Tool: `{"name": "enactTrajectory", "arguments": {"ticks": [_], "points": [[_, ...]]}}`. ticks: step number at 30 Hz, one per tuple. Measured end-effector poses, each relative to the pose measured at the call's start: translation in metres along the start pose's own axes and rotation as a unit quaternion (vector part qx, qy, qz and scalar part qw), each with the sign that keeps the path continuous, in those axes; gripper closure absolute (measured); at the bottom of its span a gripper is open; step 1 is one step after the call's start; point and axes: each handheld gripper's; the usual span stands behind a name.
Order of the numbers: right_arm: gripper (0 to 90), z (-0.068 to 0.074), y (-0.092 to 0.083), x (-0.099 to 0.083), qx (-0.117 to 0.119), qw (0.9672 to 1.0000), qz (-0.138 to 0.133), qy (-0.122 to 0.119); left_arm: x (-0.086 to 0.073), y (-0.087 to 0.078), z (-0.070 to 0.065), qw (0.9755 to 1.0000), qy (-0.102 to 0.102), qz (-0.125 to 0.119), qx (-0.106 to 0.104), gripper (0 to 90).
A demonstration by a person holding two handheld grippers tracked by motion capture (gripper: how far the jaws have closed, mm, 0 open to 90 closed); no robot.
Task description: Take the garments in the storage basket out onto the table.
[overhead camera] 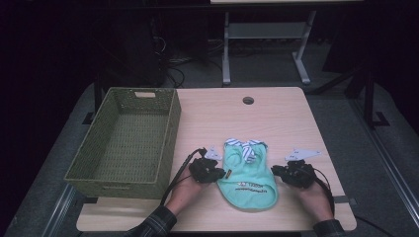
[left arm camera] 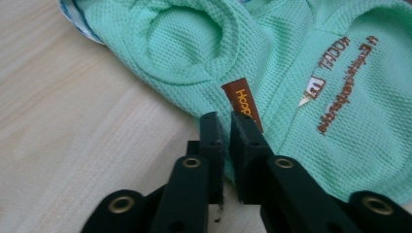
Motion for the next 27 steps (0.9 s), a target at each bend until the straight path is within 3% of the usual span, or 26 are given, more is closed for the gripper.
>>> {"name": "enactTrajectory", "arguments": {"ticks": [2, 7, 12, 16, 23, 27], "points": [[88.1, -0.003, -0.002, 0.012, 0.0, 0.9998, -0.019, -0.002, 0.001, -0.003, 0.0, 1.0, 0.001, -0.008, 0.003, 79.4], [89.6, -0.007, 0.009, 0.029, 0.008, 0.9996, -0.027, -0.008, 0.003, -0.007, -0.006, 0.9997, 0.006, -0.021, -0.007, 81.0], [89.7, -0.012, 0.034, 0.041, 0.015, 0.9999, -0.006, -0.005, 0.003, 0.002, -0.013, 0.9997, 0.018, -0.001, -0.018, 81.5], [89.8, -0.02, 0.05, 0.041, -0.018, 0.9995, 0.027, -0.004, 0.002, 0.008, -0.014, 0.9996, 0.019, 0.008, -0.02, 82.0], [89.7, -0.027, 0.049, 0.039, -0.025, 0.9994, 0.021, 0.007, 0.002, 0.004, -0.013, 0.9997, 0.021, 0.006, -0.011, 78.9], [89.8, -0.025, 0.045, 0.041, -0.028, 0.9996, 0.008, -0.001, 0.0, -0.005, -0.019, 0.9995, 0.016, -0.011, -0.024, 76.8]]}}
Point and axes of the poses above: each handheld gripper's, and its own axes: y roughly forward along the jaws, x roughly out of its top, z roughly to its left, and after that the axes turned 5 degrees about z, right-handed
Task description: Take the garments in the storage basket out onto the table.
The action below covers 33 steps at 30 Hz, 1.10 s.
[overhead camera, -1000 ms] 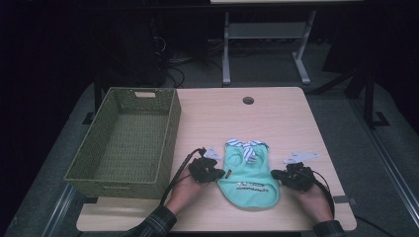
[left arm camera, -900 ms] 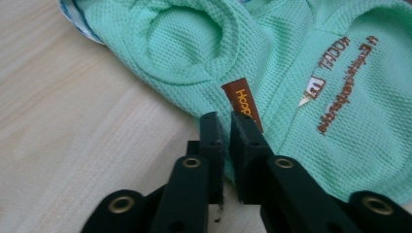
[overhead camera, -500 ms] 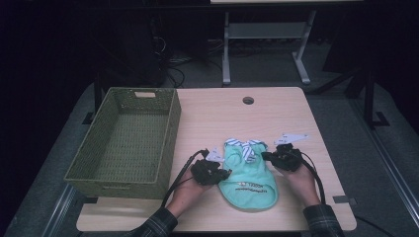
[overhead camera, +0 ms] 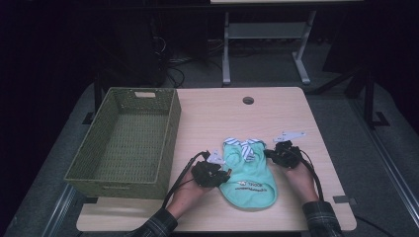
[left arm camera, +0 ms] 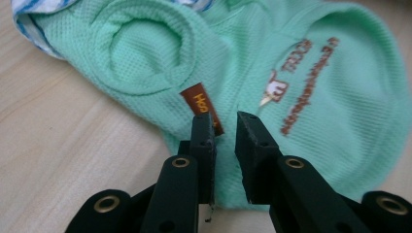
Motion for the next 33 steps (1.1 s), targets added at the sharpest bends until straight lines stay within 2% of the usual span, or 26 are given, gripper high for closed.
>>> {"name": "enactTrajectory", "arguments": {"ticks": [3, 5, 7, 9, 11, 12, 13, 14, 15, 16, 17, 19, 20, 22, 23, 24, 28, 31, 32, 33], "points": [[89.8, -0.001, -0.002, 0.004, 0.0, 0.9997, -0.022, 0.01, -0.004, -0.005, -0.011, 0.9998, 0.01, 0.0, -0.017, 77.0], [89.8, -0.002, -0.001, 0.007, 0.005, 0.9997, -0.02, 0.014, -0.007, -0.004, -0.017, 0.9995, 0.008, -0.004, -0.029, 77.0], [89.7, -0.002, -0.001, 0.01, 0.004, 0.9996, -0.025, 0.011, -0.009, -0.004, -0.022, 0.9993, 0.013, 0.003, -0.035, 77.0], [89.7, 0.0, -0.001, 0.021, 0.006, 0.9995, -0.031, 0.003, -0.011, -0.002, -0.027, 0.999, 0.015, 0.006, -0.042, 77.1], [89.7, 0.0, 0.005, 0.026, 0.004, 0.9997, -0.022, -0.003, -0.014, 0.003, -0.03, 0.9987, 0.016, 0.017, -0.046, 78.0], [89.7, 0.0, 0.005, 0.026, 0.004, 0.9997, -0.022, -0.003, -0.014, 0.003, -0.03, 0.9987, 0.016, 0.017, -0.046, 78.8], [89.8, 0.0, 0.011, 0.029, 0.004, 0.9998, -0.019, 0.001, -0.014, 0.005, -0.03, 0.9982, 0.028, 0.029, -0.044, 79.5], [89.8, -0.001, 0.013, 0.03, 0.004, 0.9998, -0.018, 0.001, -0.015, 0.007, -0.032, 0.9984, 0.023, 0.028, -0.043, 80.5], [89.8, -0.001, 0.013, 0.03, 0.004, 0.9998, -0.018, 0.001, -0.015, 0.007, -0.031, 0.9982, 0.029, 0.033, -0.041, 80.5], [89.8, -0.001, 0.017, 0.029, 0.002, 0.9999, -0.013, 0.001, -0.015, 0.007, -0.031, 0.9981, 0.031, 0.035, -0.04, 81.7], [89.8, -0.004, 0.025, 0.027, -0.001, 1.0, 0.004, -0.001, -0.016, 0.007, -0.031, 0.9982, 0.029, 0.035, -0.04, 85.5], [89.9, -0.005, 0.029, 0.025, -0.003, 0.9999, 0.009, -0.003, -0.016, 0.006, -0.029, 0.9981, 0.027, 0.039, -0.041, 87.1], [89.9, -0.006, 0.029, 0.025, -0.004, 1.0, 0.004, -0.004, -0.017, 0.005, -0.027, 0.9978, 0.03, 0.042, -0.041, 89.0], [89.9, -0.009, 0.029, 0.025, -0.025, 0.9997, 0.005, -0.007, -0.019, 0.002, -0.026, 0.9979, 0.024, 0.043, -0.042, 89.5], [89.9, -0.012, 0.028, 0.024, -0.025, 0.9997, 0.003, -0.001, -0.021, 0.0, -0.024, 0.9975, 0.03, 0.049, -0.041, 89.6], [90.0, -0.015, 0.028, 0.023, -0.024, 0.9997, 0.0, 0.006, -0.022, -0.001, -0.024, 0.9978, 0.025, 0.047, -0.039, 89.6], [89.9, -0.019, 0.027, 0.021, -0.024, 0.9996, -0.005, 0.014, -0.024, -0.003, -0.021, 0.998, 0.026, 0.044, -0.037, 89.4], [89.7, -0.018, 0.026, 0.021, -0.016, 0.9998, -0.004, 0.013, -0.023, -0.002, -0.022, 0.998, 0.031, 0.043, -0.034, 80.2], [89.6, -0.017, 0.025, 0.021, -0.012, 0.9998, -0.006, 0.014, -0.023, -0.002, -0.023, 0.9984, 0.026, 0.037, -0.033, 76.9], [86.7, -0.015, 0.021, 0.021, -0.008, 0.9998, -0.012, 0.016, -0.022, -0.003, -0.022, 0.9982, 0.029, 0.039, -0.034, 72.9]]}}
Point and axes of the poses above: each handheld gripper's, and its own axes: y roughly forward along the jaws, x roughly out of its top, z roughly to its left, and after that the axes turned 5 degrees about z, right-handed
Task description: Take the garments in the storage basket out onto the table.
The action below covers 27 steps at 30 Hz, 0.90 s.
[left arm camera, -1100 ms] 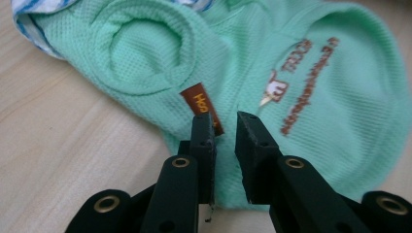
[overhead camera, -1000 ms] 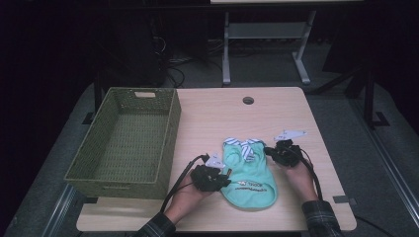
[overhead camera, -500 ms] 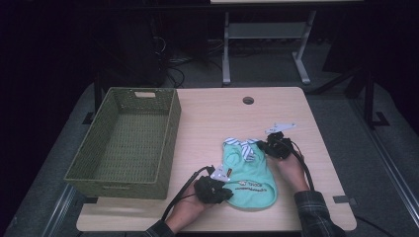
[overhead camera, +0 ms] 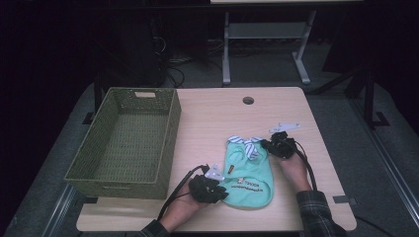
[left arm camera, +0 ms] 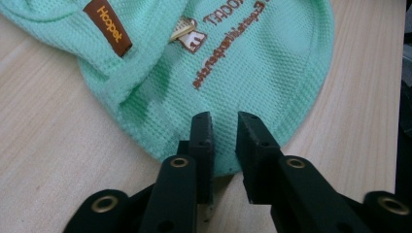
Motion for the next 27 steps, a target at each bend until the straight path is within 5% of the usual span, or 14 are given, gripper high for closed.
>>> {"name": "enactTrajectory", "arguments": {"ticks": [15, 27], "points": [[66.0, 0.003, -0.032, 0.003, 0.02, 0.9992, -0.033, 0.004, 0.007, -0.014, 0.009, 0.9991, -0.01, -0.038, 0.012, 45.8], [54.7, -0.002, -0.047, 0.004, 0.037, 0.9987, -0.033, 0.003, 0.02, -0.024, 0.025, 0.9977, -0.027, -0.056, 0.027, 36.5]]}}
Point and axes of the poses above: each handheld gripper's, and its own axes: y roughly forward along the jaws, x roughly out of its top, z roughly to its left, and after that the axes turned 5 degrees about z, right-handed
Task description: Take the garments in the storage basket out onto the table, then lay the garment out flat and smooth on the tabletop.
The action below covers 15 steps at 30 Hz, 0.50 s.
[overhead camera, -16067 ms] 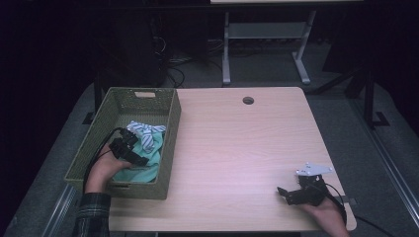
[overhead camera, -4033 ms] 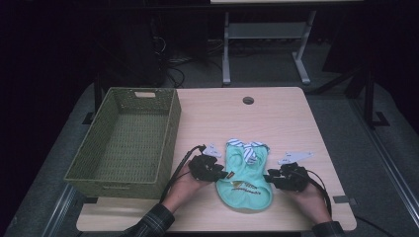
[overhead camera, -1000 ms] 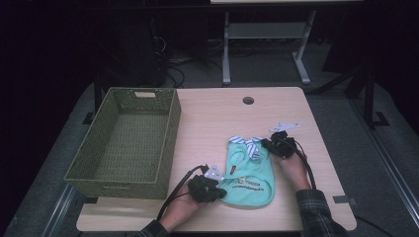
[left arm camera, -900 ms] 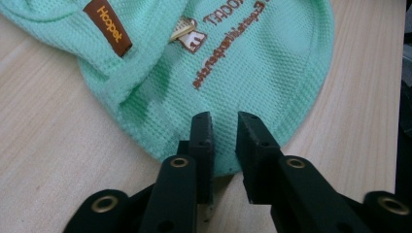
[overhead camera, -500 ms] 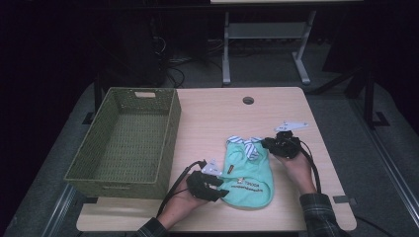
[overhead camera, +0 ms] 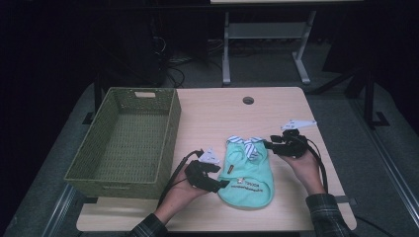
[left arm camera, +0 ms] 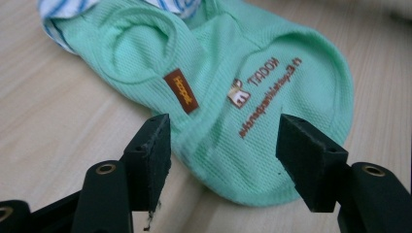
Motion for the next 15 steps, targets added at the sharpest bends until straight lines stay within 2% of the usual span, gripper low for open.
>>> {"name": "enactTrajectory", "arguments": {"ticks": [5, 11, 15], "points": [[51.1, -0.001, -0.002, 0.001, 0.005, 1.0, -0.005, -0.001, 0.007, -0.002, 0.008, 1.0, 0.001, 0.005, 0.008, 34.5], [49.7, -0.003, -0.006, 0.005, 0.006, 0.9999, -0.013, -0.005, 0.016, -0.003, 0.019, 0.9997, -0.004, -0.001, 0.022, 32.1], [48.5, -0.005, -0.008, 0.006, 0.012, 0.9999, -0.007, -0.001, 0.024, -0.002, 0.028, 0.9995, -0.007, -0.002, 0.032, 31.4]]}}
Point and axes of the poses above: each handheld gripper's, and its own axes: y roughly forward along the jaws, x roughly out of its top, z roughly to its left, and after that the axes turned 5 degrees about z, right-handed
